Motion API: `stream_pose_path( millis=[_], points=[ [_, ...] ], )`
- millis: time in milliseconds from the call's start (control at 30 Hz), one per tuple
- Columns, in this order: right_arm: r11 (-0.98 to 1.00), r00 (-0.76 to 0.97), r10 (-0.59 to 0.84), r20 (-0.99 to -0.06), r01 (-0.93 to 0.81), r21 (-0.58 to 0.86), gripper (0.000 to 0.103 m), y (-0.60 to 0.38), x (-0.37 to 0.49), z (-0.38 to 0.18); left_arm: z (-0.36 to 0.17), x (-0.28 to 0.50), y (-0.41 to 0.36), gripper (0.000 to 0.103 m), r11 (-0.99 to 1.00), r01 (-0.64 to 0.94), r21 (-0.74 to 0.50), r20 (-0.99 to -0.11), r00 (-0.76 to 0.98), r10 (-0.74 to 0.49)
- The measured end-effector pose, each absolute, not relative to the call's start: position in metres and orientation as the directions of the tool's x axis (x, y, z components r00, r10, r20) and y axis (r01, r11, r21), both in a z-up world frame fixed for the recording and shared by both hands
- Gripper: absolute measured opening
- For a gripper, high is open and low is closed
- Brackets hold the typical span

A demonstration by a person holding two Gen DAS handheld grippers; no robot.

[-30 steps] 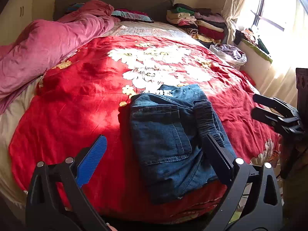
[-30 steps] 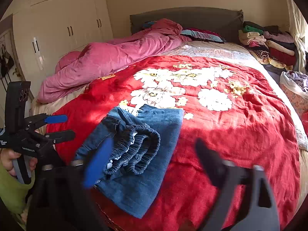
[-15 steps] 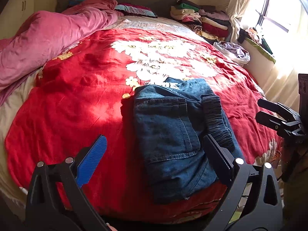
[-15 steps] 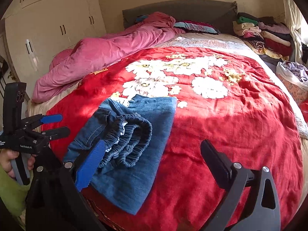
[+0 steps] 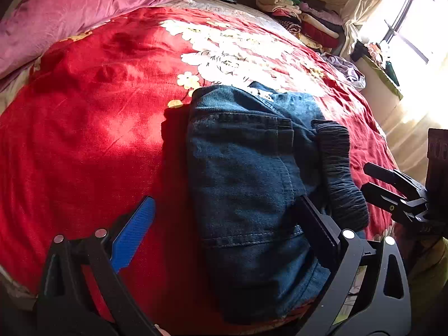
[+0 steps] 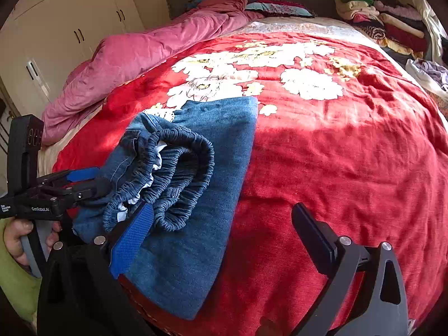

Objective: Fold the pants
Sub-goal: 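Grasp the edge of the folded pants with the left tool and lift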

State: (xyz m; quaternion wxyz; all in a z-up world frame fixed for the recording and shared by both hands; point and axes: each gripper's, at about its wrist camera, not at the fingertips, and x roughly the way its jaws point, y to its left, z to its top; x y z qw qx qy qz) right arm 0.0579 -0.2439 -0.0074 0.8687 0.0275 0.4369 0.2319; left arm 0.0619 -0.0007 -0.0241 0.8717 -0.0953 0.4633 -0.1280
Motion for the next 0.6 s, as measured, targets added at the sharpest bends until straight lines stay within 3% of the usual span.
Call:
stream_pose_path(
  millis=[133,200,500,600],
  points=[
    [0.880,0.490,0.454,-0.745,-0.380,0.286,0.098,-0.241,0.063,-0.013,-0.029,0.065,-0.002,0.093,0.950,0.136,-0.280,-0.783,0.540,-0.308],
    [0.873,0.482,0.467,-0.741,-0.385,0.300,0.093,-0.240,0.065,-0.015,-0.030,0.066,-0.004,0.092,0.952,0.140,-0.273,-0.781,0.545,-0.304],
    [0.830,0.427,0.545,-0.722,-0.397,0.392,0.071,-0.239,0.074,-0.023,-0.030,0.067,-0.011,0.066,0.936,0.173,-0.308,-0.768,0.535,-0.351],
    [0.815,0.411,0.568,-0.713,-0.403,0.417,0.069,-0.237,0.078,-0.025,-0.031,0.071,-0.014,0.065,0.932,0.177,-0.316,-0.768,0.530,-0.360]
  ],
)
